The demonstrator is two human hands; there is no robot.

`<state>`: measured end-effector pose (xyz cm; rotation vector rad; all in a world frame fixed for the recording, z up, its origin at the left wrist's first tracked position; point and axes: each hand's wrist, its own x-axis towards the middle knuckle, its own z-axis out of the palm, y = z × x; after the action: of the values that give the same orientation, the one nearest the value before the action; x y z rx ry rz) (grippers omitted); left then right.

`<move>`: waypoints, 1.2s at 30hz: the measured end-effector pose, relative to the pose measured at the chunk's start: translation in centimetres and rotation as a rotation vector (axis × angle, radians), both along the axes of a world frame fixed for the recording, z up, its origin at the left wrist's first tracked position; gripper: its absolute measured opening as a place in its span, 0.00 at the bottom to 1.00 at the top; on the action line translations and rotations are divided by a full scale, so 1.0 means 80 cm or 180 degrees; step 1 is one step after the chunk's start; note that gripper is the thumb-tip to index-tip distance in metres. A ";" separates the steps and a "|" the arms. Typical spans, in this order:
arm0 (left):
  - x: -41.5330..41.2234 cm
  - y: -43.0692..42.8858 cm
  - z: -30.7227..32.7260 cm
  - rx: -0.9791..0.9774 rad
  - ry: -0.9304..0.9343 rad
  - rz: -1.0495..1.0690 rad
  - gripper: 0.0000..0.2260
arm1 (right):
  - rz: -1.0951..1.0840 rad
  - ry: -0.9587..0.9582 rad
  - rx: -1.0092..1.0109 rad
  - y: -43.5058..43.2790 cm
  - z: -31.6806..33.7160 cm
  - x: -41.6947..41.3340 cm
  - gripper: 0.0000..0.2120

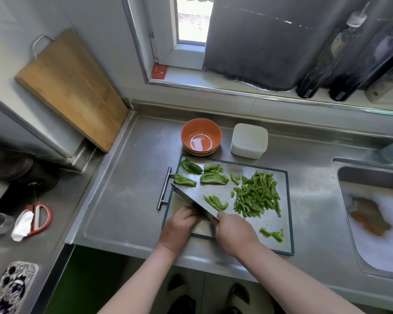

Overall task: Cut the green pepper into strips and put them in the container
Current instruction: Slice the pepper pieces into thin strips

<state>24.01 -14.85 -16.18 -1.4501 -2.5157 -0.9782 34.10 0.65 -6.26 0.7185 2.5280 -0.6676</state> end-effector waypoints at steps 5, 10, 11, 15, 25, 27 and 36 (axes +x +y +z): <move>0.005 0.001 0.007 0.0054 0.0116 0.0014 0.05 | -0.0037 0.0017 -0.0021 -0.002 0.000 -0.024 0.12; 0.004 0.000 0.008 0.0027 0.0071 0.0051 0.07 | -0.0077 0.0162 -0.0018 0.008 0.010 -0.010 0.14; 0.004 -0.001 0.008 0.0026 0.0045 0.0061 0.08 | -0.0010 0.0171 -0.0003 0.009 0.013 -0.004 0.14; 0.001 0.000 0.006 0.0088 0.0033 0.0081 0.06 | 0.0237 0.0229 0.0126 0.001 0.021 0.020 0.14; -0.003 -0.001 0.015 0.0227 0.0126 -0.0004 0.14 | 0.0286 0.0251 0.0229 0.006 0.021 0.046 0.14; -0.002 -0.001 0.012 0.0254 0.0034 -0.0002 0.13 | 0.0246 0.0196 0.0165 0.004 0.020 0.041 0.13; 0.005 -0.002 0.013 0.0143 -0.0021 0.0031 0.06 | 0.0096 -0.0056 -0.0003 -0.010 0.002 -0.022 0.11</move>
<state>24.40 -15.02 -15.16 -1.4232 -2.4862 -1.0324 32.31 -0.11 -6.09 0.6818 2.5174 -0.6493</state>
